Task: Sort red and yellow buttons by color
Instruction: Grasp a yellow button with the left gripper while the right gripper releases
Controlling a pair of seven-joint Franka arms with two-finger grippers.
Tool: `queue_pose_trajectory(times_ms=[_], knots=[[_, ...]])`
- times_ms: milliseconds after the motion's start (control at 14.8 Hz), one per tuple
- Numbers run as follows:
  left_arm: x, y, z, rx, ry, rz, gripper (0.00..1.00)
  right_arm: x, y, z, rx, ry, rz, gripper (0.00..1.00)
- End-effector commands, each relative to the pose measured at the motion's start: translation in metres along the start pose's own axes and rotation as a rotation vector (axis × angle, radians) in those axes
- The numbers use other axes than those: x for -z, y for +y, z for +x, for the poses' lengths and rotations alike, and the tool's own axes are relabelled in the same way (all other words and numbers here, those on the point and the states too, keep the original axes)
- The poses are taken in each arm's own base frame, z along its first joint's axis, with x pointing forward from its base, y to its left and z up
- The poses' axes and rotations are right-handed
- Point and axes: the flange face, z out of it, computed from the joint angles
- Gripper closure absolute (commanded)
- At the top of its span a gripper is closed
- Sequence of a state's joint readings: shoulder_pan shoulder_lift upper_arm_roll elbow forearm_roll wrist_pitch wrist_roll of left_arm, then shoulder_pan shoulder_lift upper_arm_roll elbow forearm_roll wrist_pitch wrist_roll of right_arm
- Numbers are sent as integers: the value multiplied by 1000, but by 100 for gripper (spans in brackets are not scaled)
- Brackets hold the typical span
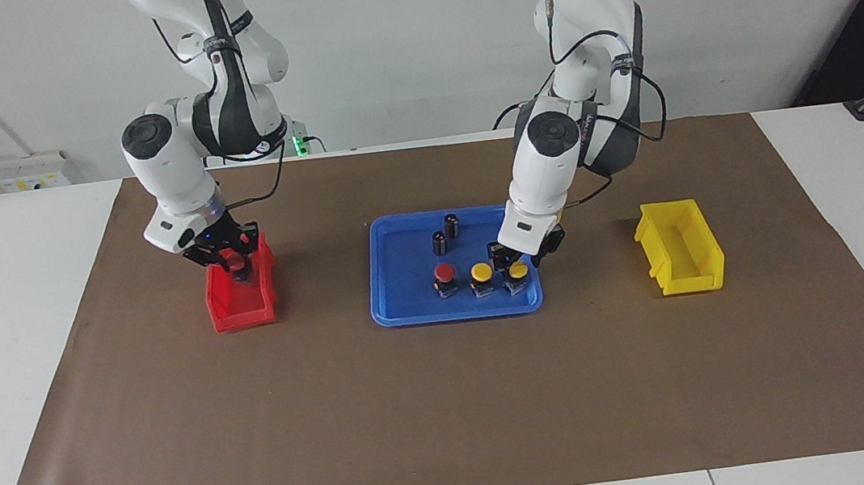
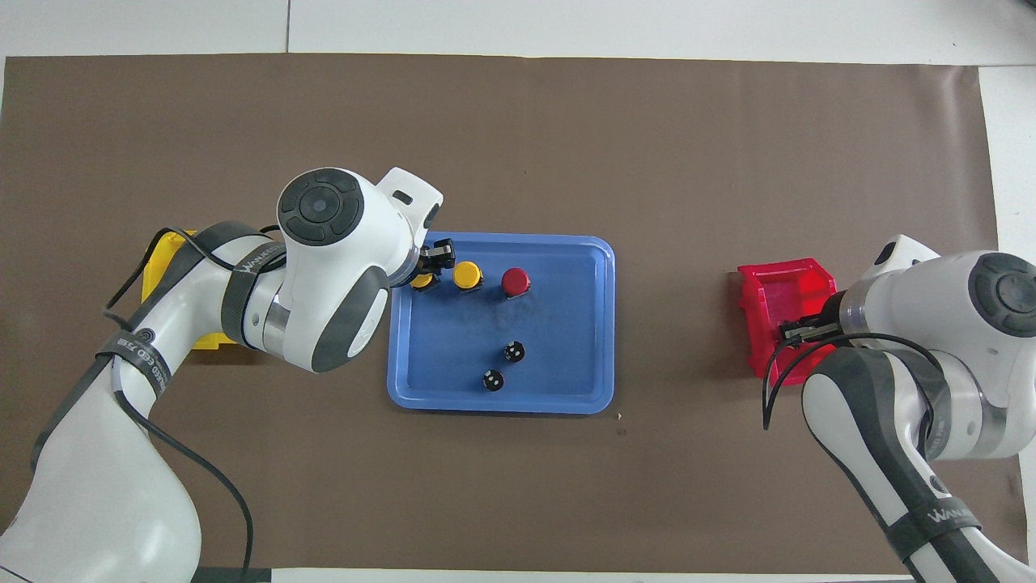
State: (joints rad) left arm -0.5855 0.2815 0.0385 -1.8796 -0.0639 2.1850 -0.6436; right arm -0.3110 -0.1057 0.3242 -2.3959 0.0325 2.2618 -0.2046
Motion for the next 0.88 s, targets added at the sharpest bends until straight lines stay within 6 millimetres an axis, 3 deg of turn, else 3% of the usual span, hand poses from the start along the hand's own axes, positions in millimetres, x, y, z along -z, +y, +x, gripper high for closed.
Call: queue_pose_trajectory(times_ms=[0,68,135,203,271,406,542,677,813], knots=[[-2,0,-4,19,-5,-13,33,-3,2,-11,11,11,10,62],[-2,0,-4,19,-6,-12,34,-4,2,-12,11,8,10,59],[-2,0,-4,22,-7,-11,56,-4,2,-13,9,8,9,51],[-2,0,-4,31,-7,-11,90,-5,2,-13,9,6,10,45],[-2,0,-4,34,-6,-12,98,-5,2,-13,9,6,10,34],[-2,-1,-4,36,-10,-9,98,-3,2,-11,11,10,10,33],[18,-4,-3,42,-58,10,98,8,3,-3,18,9,13,33],[78,-11,4,54,-101,14,98,31,4,9,19,-5,20,33],[123,-45,25,82,-120,17,98,69,3,26,17,-5,27,33]])
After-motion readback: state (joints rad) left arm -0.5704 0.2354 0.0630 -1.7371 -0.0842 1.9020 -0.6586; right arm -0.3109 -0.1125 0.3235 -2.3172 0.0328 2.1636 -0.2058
